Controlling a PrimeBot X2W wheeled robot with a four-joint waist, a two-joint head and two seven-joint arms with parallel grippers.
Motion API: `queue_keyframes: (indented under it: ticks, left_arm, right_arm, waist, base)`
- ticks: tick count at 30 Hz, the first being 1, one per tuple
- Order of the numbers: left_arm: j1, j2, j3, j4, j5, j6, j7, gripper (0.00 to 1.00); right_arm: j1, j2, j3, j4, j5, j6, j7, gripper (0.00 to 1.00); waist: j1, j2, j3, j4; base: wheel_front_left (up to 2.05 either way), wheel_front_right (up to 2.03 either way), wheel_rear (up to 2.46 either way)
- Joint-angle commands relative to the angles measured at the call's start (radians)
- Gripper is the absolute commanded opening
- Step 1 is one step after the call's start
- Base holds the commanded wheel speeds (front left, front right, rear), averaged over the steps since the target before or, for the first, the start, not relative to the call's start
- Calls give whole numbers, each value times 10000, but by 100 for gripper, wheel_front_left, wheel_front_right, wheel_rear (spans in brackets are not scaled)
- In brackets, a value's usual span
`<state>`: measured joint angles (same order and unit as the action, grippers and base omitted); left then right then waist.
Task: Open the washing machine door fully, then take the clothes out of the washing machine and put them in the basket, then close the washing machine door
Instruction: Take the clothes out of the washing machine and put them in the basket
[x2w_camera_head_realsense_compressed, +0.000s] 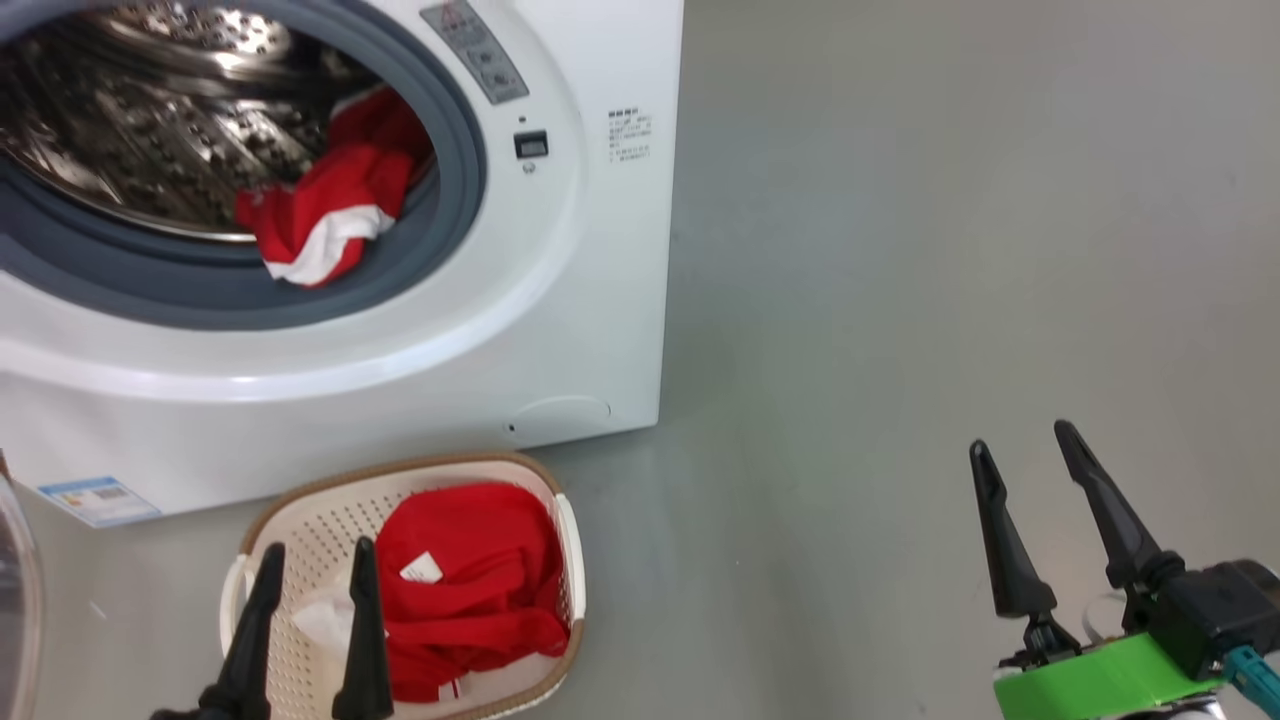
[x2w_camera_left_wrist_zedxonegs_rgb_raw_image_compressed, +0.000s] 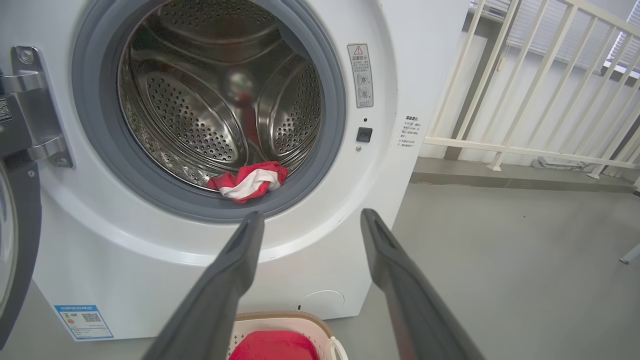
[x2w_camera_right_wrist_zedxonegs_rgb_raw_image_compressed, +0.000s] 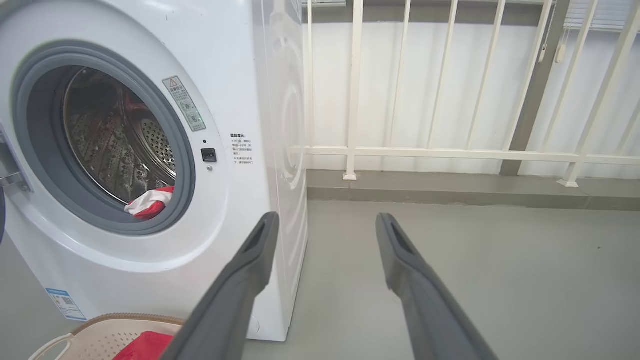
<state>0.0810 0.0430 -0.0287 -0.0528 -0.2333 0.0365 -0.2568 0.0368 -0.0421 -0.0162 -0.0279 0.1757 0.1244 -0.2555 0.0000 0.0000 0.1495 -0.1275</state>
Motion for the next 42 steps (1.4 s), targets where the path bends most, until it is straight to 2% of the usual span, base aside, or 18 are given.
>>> queue_keyframes:
  ticks: [1, 20, 42]
  left_arm:
    - [80, 72, 241, -315, 83, 132, -49, 100]
    - [1200, 72, 125, -327, 56, 350, -49, 100]
    - [1228, 72, -26, -310, -112, 451, -49, 100]
  right_arm:
    - [68, -81, 185, -262, -7, 63, -63, 100]
    - [887, -81, 371, -238, -65, 63, -63, 100]
    - [985, -81, 460, -344, -217, 63, -63, 100]
  waist:
    - [0, 0, -369, 21]
    - [0, 0, -1530, 212]
    - [0, 0, -1486, 269]
  base:
    - [0, 0, 0]
    - [0, 0, 0]
    - [0, 0, 0]
